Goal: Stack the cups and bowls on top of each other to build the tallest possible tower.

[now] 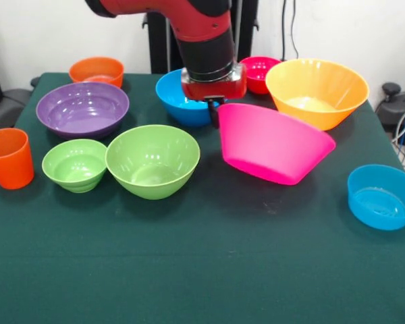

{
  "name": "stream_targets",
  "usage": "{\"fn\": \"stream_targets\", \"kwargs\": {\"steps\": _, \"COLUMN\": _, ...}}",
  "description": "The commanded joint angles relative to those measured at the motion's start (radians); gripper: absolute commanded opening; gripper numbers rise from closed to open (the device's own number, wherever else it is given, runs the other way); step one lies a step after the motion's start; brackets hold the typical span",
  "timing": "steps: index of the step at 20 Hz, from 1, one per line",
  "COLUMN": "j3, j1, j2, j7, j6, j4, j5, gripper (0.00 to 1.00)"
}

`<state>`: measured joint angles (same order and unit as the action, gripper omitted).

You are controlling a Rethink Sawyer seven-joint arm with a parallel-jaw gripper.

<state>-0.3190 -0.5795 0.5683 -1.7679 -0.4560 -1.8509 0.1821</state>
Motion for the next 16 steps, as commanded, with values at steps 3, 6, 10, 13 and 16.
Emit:
{"fn": "stream_targets", "kwargs": {"steps": 3, "j3": -0.051, "j1": -0.012, "j2": -0.026, "j7": -0.050, "j6": -0.311, "j4": 0.148, "j5": -0.107, "gripper": 0.00}}
{"fn": "stream_targets", "kwargs": {"steps": 6, "j3": -0.038, "j1": 0.002, "j2": -0.044, "j7": -0.080, "j6": -0.404, "j4": 0.187, "j5": -0.143, "gripper": 0.00}}
{"fn": "stream_targets", "kwargs": {"steps": 10, "j3": -0.041, "j1": 0.000, "j2": -0.053, "j7": -0.093, "j6": -0.455, "j4": 0.200, "j5": -0.184, "gripper": 0.00}}
{"fn": "stream_targets", "kwargs": {"steps": 13, "j3": -0.053, "j1": -0.006, "j2": -0.056, "j7": -0.089, "j6": -0.499, "j4": 0.208, "j5": -0.217, "gripper": 0.00}}
{"fn": "stream_targets", "kwargs": {"steps": 16, "j3": -0.076, "j1": -0.017, "j2": -0.062, "j7": -0.093, "j6": -0.539, "j4": 0.208, "j5": -0.271, "gripper": 0.00}}
